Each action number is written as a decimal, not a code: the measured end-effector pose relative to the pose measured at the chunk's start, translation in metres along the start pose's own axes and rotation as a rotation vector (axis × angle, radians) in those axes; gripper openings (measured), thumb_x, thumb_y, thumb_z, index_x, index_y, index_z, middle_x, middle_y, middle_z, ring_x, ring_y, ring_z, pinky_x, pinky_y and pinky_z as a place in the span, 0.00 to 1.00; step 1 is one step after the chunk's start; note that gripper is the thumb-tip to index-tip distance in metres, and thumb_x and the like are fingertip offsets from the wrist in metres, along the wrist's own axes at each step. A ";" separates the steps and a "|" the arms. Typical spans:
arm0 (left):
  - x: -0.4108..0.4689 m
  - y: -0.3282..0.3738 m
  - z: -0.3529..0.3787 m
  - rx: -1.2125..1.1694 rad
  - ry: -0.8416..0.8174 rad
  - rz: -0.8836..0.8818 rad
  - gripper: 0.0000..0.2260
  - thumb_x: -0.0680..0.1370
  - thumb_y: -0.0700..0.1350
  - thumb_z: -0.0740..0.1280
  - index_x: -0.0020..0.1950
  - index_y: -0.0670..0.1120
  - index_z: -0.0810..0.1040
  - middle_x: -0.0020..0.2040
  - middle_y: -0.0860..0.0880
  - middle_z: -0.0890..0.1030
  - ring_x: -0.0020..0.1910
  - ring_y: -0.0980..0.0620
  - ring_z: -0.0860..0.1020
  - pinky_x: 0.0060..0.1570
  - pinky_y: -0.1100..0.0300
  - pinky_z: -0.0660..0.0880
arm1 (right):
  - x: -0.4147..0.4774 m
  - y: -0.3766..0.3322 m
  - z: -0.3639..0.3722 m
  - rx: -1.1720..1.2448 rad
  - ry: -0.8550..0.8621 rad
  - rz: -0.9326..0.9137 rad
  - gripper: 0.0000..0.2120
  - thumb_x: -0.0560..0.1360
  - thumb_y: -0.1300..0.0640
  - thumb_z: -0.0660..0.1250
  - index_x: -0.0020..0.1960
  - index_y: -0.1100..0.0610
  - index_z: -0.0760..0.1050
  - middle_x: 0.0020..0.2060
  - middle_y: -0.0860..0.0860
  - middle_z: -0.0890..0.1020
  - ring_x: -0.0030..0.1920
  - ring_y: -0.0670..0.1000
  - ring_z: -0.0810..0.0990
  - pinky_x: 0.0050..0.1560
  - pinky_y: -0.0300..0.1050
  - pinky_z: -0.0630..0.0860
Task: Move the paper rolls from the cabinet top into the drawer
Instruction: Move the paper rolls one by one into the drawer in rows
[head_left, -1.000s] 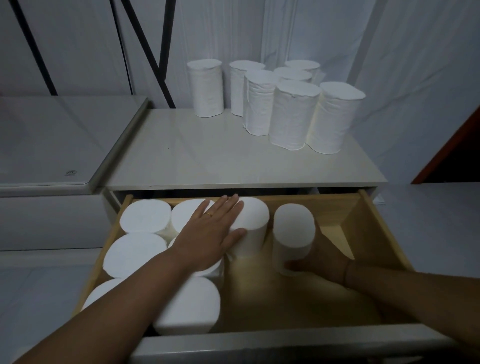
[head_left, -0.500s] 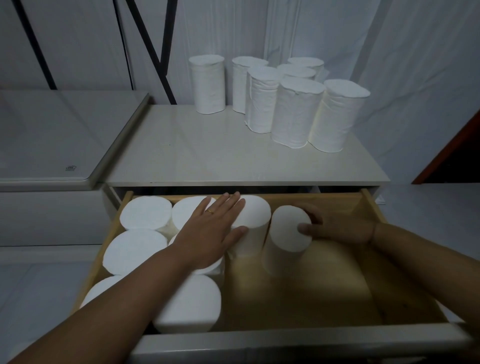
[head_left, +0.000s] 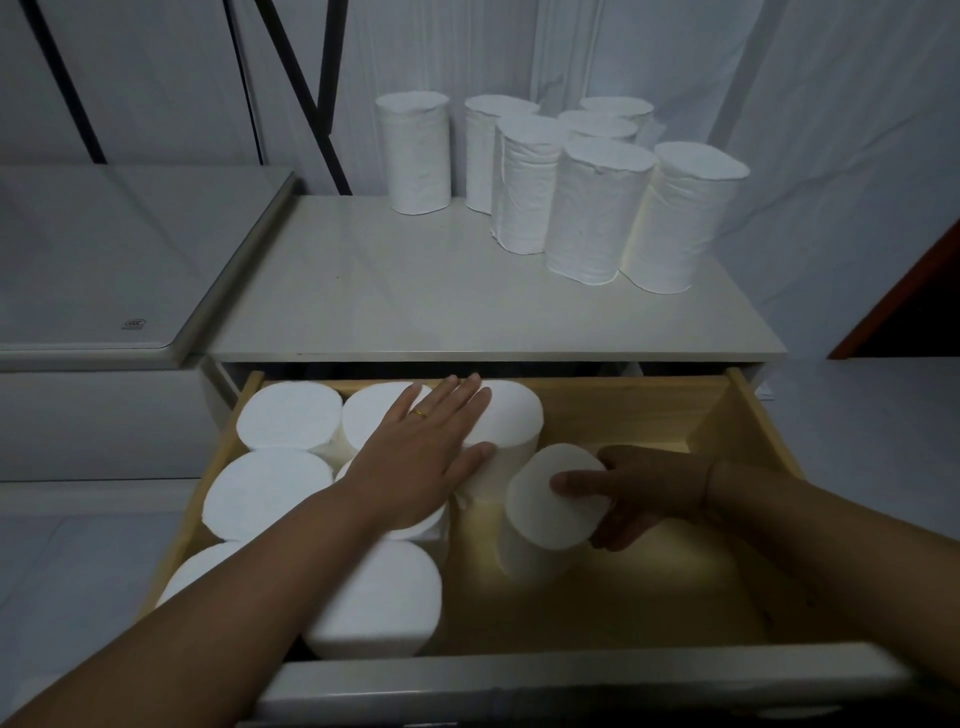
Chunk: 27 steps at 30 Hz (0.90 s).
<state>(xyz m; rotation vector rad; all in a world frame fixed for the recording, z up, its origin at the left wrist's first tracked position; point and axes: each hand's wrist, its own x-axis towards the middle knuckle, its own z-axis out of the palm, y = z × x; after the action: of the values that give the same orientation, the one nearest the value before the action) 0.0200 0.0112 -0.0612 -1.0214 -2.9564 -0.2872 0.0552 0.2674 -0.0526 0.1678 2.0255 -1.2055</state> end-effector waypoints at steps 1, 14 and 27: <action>0.000 0.000 0.000 0.001 -0.001 0.001 0.30 0.76 0.62 0.38 0.77 0.53 0.45 0.77 0.54 0.44 0.76 0.57 0.42 0.73 0.57 0.37 | 0.000 0.001 0.006 0.002 -0.004 0.006 0.38 0.60 0.34 0.68 0.63 0.52 0.67 0.51 0.57 0.80 0.43 0.54 0.85 0.41 0.44 0.82; 0.000 -0.002 0.006 -0.001 0.038 0.001 0.27 0.80 0.60 0.45 0.77 0.52 0.46 0.78 0.54 0.45 0.76 0.57 0.42 0.73 0.57 0.38 | 0.013 -0.008 0.056 0.191 0.112 -0.104 0.33 0.63 0.33 0.62 0.59 0.55 0.68 0.40 0.55 0.83 0.33 0.49 0.84 0.31 0.39 0.80; 0.003 0.004 0.006 0.053 0.050 -0.036 0.26 0.81 0.58 0.45 0.77 0.52 0.44 0.78 0.53 0.45 0.76 0.54 0.42 0.73 0.55 0.38 | 0.014 -0.010 0.061 0.195 0.097 -0.146 0.32 0.64 0.32 0.62 0.58 0.55 0.69 0.40 0.54 0.83 0.33 0.50 0.84 0.34 0.41 0.81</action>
<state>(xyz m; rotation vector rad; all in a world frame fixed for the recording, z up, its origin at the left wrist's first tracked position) 0.0209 0.0170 -0.0661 -0.9424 -2.9234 -0.2293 0.0737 0.2103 -0.0710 0.1787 2.0298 -1.5137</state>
